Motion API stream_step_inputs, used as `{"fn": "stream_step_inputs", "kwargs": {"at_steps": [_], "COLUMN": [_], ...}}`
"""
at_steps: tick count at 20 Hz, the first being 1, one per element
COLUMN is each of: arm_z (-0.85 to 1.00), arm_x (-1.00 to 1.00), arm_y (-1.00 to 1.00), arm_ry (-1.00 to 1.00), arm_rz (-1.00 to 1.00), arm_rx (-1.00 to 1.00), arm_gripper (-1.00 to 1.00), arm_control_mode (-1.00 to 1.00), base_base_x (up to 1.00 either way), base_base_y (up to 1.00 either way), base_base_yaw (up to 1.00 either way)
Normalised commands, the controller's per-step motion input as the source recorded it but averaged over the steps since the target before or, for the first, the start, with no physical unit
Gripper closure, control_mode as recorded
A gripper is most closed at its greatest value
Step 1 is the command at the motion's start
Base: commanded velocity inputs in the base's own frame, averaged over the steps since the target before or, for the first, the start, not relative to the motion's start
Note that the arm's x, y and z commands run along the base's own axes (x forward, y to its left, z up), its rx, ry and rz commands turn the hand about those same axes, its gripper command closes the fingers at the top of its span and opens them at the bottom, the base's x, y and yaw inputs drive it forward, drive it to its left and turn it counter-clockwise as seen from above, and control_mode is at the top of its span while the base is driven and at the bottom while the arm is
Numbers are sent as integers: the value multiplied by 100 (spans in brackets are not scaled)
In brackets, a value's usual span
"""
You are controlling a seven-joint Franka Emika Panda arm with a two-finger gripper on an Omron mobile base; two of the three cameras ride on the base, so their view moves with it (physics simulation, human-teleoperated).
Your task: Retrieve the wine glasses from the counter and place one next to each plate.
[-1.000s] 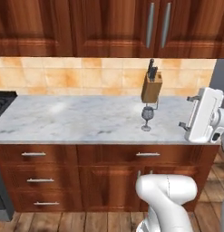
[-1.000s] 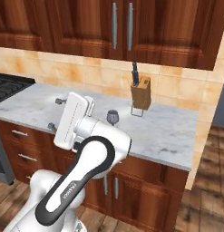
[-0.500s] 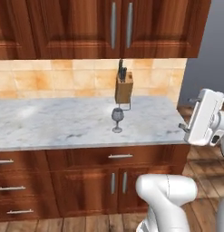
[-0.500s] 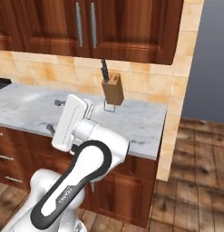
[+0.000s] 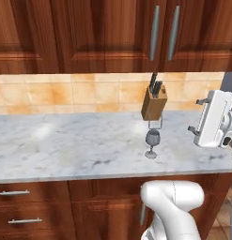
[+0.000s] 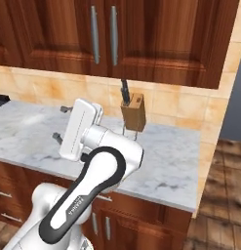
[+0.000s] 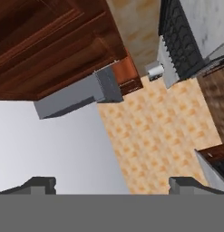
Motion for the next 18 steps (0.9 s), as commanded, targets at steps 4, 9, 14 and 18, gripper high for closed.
{"fn": "stream_step_inputs", "kwargs": {"at_steps": [4,9,14,18], "arm_z": [0,0,0,0], "arm_x": [0,0,0,0], "arm_y": [0,0,0,0], "arm_ry": [0,0,0,0], "arm_rz": [0,0,0,0], "arm_rx": [0,0,0,0], "arm_gripper": [-100,-100,-100,-100], "arm_control_mode": [100,100,100,100], "base_base_x": [70,16,-19,-75], "base_base_y": [-14,-8,0,0], "base_base_yaw": [4,-9,-16,0]}}
